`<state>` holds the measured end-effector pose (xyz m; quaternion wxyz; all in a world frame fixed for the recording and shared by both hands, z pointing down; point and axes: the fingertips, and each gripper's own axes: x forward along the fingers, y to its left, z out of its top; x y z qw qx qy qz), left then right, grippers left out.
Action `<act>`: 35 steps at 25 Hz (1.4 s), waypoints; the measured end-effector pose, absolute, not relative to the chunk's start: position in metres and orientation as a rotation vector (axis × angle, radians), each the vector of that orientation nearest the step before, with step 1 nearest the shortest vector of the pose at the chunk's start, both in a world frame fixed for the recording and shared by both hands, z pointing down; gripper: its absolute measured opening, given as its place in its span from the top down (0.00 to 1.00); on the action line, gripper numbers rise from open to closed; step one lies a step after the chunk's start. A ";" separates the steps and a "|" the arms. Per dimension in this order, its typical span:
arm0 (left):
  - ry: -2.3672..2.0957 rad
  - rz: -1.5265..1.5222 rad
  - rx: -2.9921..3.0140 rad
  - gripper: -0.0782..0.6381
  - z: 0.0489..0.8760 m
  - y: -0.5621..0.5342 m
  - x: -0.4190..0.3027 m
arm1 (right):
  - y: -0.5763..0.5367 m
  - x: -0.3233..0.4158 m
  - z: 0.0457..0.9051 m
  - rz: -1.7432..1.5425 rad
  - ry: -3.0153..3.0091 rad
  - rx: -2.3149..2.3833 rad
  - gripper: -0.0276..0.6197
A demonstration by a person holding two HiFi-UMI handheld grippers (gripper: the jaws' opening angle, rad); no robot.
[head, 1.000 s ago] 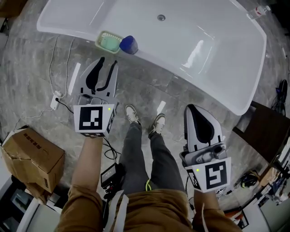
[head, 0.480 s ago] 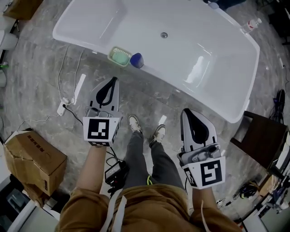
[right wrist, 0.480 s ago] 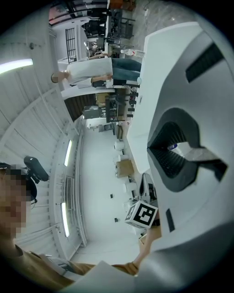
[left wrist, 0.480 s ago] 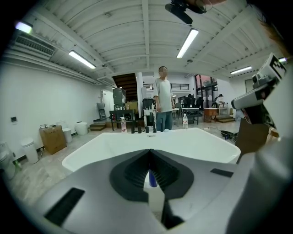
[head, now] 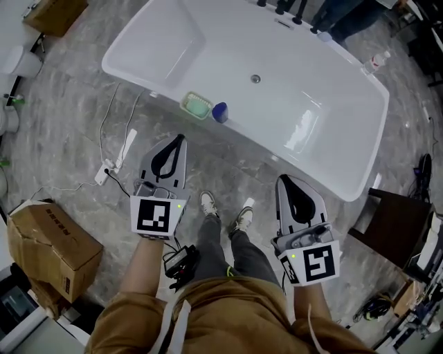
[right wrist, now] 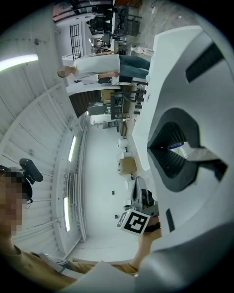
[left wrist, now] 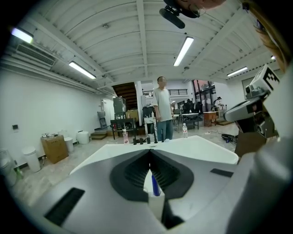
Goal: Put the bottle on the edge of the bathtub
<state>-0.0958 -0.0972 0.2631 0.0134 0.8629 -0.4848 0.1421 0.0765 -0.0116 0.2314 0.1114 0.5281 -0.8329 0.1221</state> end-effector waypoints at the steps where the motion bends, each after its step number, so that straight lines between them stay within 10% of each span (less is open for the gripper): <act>1: -1.517 0.432 2.686 0.88 0.257 -0.095 -0.098 | -0.011 0.076 0.228 0.352 -2.450 1.547 0.95; 35: -1.873 0.162 2.557 0.88 0.089 -0.021 -0.210 | -0.017 0.088 0.125 0.126 -2.440 1.642 0.95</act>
